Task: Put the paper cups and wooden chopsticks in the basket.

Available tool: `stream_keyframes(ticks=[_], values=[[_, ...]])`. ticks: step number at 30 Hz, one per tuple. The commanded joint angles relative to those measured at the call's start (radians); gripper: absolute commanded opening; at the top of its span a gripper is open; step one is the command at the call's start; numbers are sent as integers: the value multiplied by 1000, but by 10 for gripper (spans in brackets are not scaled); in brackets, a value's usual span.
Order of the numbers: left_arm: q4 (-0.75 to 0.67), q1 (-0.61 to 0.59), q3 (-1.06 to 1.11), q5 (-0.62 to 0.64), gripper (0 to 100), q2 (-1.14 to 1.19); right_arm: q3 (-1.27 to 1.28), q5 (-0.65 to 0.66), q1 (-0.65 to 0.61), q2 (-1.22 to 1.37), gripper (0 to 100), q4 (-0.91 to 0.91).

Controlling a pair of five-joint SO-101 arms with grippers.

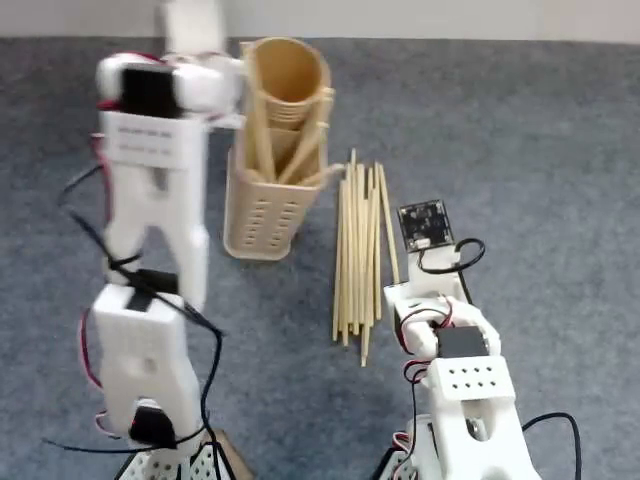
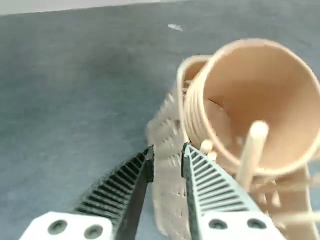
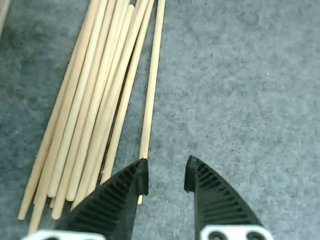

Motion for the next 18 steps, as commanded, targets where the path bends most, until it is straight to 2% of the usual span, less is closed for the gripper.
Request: stream_keyframes(ticks=[1, 6, 10, 12, 13, 15, 16, 18], values=[[11, -22, -36, -11, 131, -39, -4, 5, 12, -13, 134, -13], [15, -236, -33, -6, 131, -31, -2, 5, 12, -13, 134, -15], [32, -315, -30, -3, 130, -30, -12, 5, 7, -10, 134, -36], [31, -315, -30, -3, 130, -30, -31, 8, -59, 7, 134, -252], [32, -315, -30, -3, 130, -28, -53, 12, -120, 47, 134, -380], [35, -320, -15, -3, 130, -35, -88, 60, -245, 225, 134, -410], [35, -323, -2, -6, 130, -38, -117, 87, -257, 323, 134, -384], [37, -349, 30, -8, 130, -41, -236, 77, -182, 478, 134, -326]])
